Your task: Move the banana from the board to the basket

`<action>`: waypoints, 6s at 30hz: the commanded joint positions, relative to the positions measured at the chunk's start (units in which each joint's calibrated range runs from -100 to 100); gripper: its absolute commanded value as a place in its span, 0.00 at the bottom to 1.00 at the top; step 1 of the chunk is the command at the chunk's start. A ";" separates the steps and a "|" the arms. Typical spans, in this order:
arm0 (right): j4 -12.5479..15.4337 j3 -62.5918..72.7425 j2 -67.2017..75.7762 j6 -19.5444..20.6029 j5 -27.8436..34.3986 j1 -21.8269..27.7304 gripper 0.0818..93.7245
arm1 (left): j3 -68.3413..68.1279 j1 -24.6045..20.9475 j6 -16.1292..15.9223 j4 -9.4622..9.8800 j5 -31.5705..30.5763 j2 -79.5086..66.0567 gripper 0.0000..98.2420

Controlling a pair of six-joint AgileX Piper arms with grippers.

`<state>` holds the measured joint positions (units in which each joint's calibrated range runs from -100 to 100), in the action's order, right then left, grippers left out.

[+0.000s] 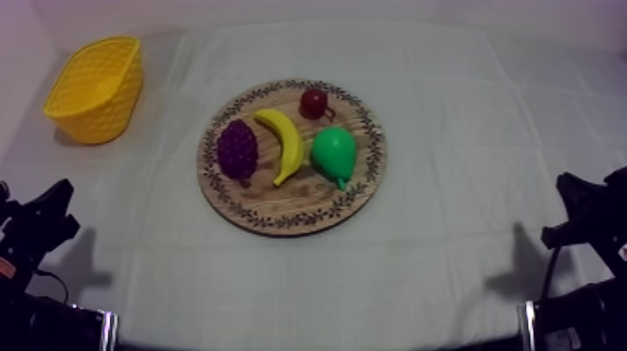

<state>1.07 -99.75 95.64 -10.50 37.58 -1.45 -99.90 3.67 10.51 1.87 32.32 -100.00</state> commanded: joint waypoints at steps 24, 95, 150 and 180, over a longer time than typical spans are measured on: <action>-0.01 -0.02 0.03 0.02 0.08 -0.01 0.00 | 0.01 -0.01 0.01 0.01 0.02 0.00 0.00; -0.01 -0.02 0.03 0.17 0.08 -0.16 0.00 | 80.41 22.72 4.83 9.95 22.60 75.93 0.00; -0.06 -0.02 0.03 0.17 0.08 -0.24 0.00 | 97.72 23.70 10.80 0.91 25.70 131.44 0.83; -0.06 -0.02 0.03 0.17 0.08 -0.31 0.00 | 95.44 23.38 14.67 2.71 25.30 128.24 0.17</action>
<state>1.00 -99.75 95.64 -10.44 37.70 -1.75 -4.39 26.75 24.33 3.58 56.77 31.21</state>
